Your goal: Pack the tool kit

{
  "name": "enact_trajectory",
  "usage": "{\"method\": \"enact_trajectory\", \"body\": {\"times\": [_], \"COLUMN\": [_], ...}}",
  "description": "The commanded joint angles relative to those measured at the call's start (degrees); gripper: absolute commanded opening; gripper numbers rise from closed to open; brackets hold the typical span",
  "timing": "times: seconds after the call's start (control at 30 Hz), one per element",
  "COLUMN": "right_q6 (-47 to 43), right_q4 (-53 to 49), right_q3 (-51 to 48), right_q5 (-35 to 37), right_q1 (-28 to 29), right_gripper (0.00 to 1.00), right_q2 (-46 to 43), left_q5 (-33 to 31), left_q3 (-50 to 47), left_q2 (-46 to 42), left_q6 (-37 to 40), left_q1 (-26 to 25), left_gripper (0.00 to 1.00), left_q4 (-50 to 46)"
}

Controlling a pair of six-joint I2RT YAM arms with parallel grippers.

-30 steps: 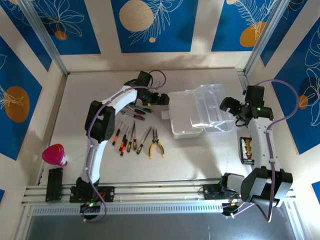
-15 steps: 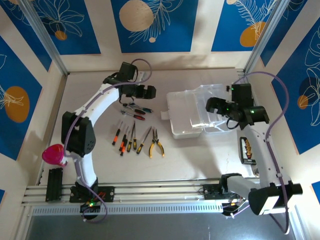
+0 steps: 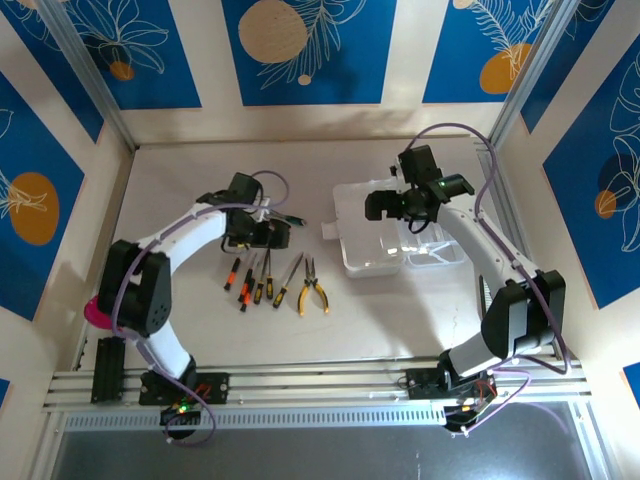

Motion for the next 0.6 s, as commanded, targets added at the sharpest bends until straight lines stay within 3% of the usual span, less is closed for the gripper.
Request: {"method": "enact_trajectory", "body": {"times": [0.0, 0.1, 0.23, 0.57], "right_q6": [-1.05, -1.15, -1.53, -4.49], "right_q4": [2.02, 3.61, 6.27, 10.44], "right_q3": [2.07, 1.20, -0.94, -7.46], "right_q5": [-1.55, -1.44, -2.45, -4.55], "right_q1": [0.37, 0.28, 0.24, -0.52], "right_gripper": [0.99, 1.00, 1.00, 1.00], "right_q2": [0.77, 0.85, -0.40, -4.92], "left_q5": [0.29, -0.94, -3.30, -7.10], "left_q3": [-1.12, -1.75, -1.73, 2.40], "left_q2": [-3.56, -2.78, 0.74, 11.02], "left_q6": [-0.94, -4.13, -7.29, -11.12], "left_q1": [-6.12, -10.61, -15.20, -20.46], "left_gripper": [1.00, 0.99, 0.91, 0.80], "left_q4": [-0.41, -0.03, 0.56, 3.61]}}
